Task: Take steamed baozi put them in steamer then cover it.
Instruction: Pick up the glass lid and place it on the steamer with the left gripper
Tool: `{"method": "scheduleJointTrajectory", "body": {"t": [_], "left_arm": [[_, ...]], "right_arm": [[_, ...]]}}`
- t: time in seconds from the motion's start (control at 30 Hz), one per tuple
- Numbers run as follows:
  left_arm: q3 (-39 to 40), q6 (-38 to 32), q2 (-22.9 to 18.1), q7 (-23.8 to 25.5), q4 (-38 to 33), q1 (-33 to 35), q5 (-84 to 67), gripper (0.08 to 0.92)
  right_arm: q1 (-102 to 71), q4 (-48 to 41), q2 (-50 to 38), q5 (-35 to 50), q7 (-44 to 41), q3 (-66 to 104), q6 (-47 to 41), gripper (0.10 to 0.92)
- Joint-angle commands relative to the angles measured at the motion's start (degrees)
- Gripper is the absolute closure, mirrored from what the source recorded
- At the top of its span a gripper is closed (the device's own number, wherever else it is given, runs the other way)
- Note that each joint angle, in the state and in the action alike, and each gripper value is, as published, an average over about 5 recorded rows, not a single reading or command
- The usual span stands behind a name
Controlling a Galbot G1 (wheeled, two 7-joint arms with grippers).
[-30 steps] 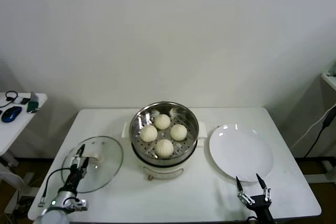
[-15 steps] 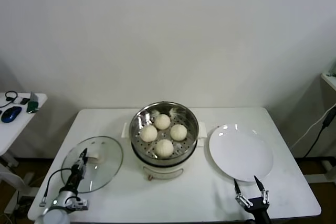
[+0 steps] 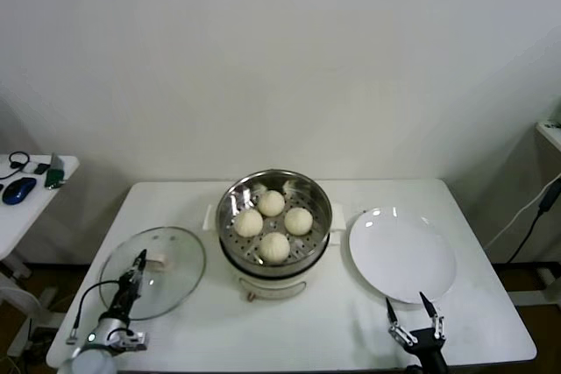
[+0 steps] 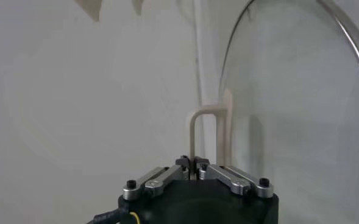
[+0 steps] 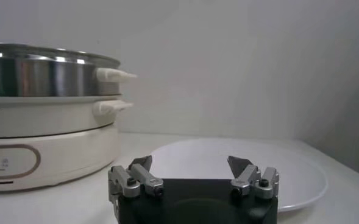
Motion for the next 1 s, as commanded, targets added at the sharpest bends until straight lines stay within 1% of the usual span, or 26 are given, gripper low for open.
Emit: {"method": "scheduleJointTrajectory", "body": {"t": [0.03,0.17,0.3,0.43,0.53,0.67,0.8,0.9,1.0], "left_arm": [[-0.28,4.58,2.33,5.66,-10.7,1.96,-12.21,0.861],[-1.59,9.25,5.04,9.71,-18.39,2.96,-19.6,0.861],[-2.25,16.59,8.2,14.1,-26.08,3.81,-24.97,0.861],[-1.62,24.24,10.92,18.4,-33.53,3.87,-26.75,0.861],[0.35,29.64,12.62,20.69,-37.98,3.18,-26.0,0.861],[6.27,36.32,14.81,22.51,-42.68,1.14,-24.17,0.861],[13.97,40.72,15.82,24.0,-45.34,-2.16,-20.63,0.861],[20.3,43.25,14.97,25.39,-45.83,-5.13,-17.17,0.861],[26.64,44.73,12.39,26.74,-44.85,-8.15,-12.89,0.861]], "right_arm": [[0.24,0.39,-0.07,-1.59,1.56,-0.15,-1.13,0.203],[0.56,0.74,0.01,-2.9,3.31,-0.16,-2.42,0.203],[0.98,1.0,0.04,-4.88,5.31,0.04,-4.71,0.203],[1.34,1.14,0.02,-6.49,6.73,0.26,-6.75,0.203],[1.6,1.1,0.0,-7.02,7.23,0.25,-7.51,0.203],[2.12,0.67,0.05,-7.16,7.47,0.08,-7.65,0.203],[2.92,-0.07,0.09,-7.36,7.57,-0.44,-7.02,0.203],[3.7,-0.55,0.09,-7.38,7.63,-1.06,-6.38,0.203],[4.58,-1.03,0.08,-7.29,7.71,-1.61,-5.88,0.203]]}}
